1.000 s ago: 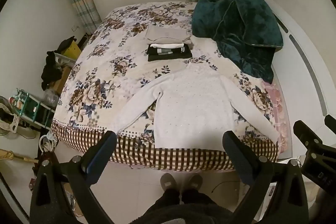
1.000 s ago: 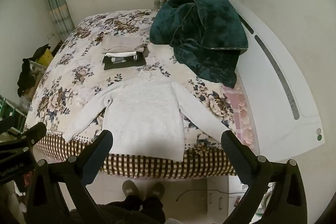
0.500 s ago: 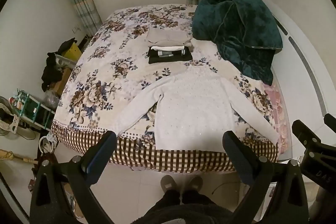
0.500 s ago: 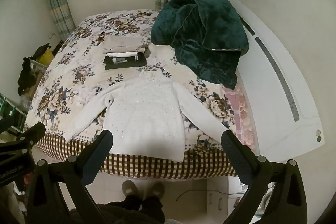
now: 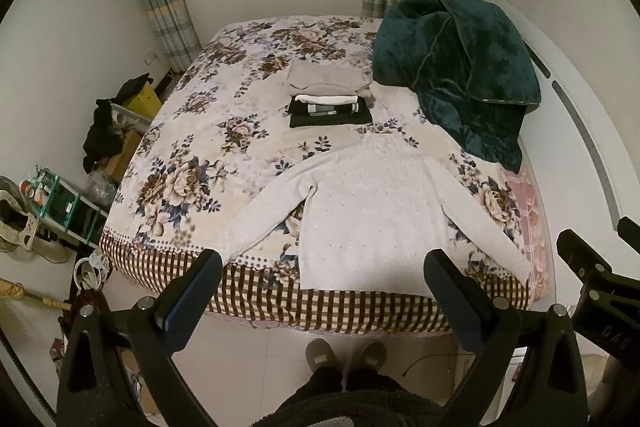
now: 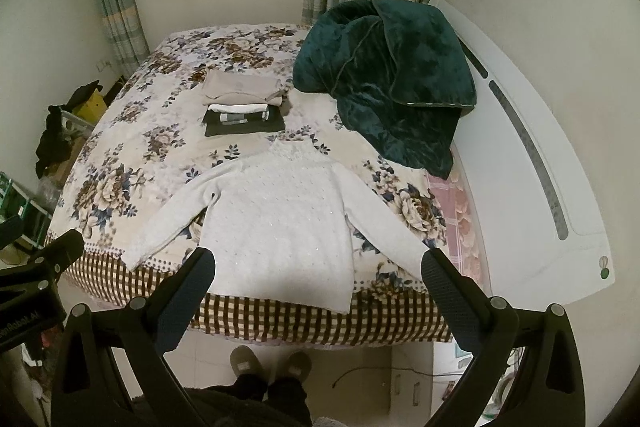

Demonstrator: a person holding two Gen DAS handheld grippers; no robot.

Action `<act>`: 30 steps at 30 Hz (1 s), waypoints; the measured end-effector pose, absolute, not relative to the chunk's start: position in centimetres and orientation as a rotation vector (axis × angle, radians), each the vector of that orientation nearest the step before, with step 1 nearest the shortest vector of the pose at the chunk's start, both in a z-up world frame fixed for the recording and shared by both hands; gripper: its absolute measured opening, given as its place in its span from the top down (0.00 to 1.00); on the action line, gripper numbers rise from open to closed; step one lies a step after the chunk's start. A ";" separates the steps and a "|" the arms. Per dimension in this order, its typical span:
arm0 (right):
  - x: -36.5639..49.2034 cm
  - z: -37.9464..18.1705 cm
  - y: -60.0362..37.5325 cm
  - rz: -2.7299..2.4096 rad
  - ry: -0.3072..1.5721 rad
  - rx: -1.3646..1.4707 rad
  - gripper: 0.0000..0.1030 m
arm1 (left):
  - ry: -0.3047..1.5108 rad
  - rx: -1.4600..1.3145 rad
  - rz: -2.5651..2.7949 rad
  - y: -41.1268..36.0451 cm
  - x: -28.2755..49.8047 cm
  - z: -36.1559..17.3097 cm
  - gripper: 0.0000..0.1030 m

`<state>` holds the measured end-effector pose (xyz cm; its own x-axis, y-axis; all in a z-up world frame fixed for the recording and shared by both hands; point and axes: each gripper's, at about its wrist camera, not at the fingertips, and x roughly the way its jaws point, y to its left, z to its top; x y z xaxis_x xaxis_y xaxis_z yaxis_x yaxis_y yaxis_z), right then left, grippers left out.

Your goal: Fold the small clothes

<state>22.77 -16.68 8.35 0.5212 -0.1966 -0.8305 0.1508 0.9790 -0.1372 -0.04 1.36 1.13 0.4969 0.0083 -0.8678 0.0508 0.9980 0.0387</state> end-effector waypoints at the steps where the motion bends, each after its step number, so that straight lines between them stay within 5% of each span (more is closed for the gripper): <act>1: 22.6 8.6 -16.6 -0.207 0.996 -0.052 0.00 | 1.046 0.060 -0.026 1.7 -0.4 1.2 0.00; 30: 22.1 11.7 -15.8 -0.191 0.960 -0.050 0.00 | 1.011 0.047 -0.023 2.1 0.4 2.8 0.00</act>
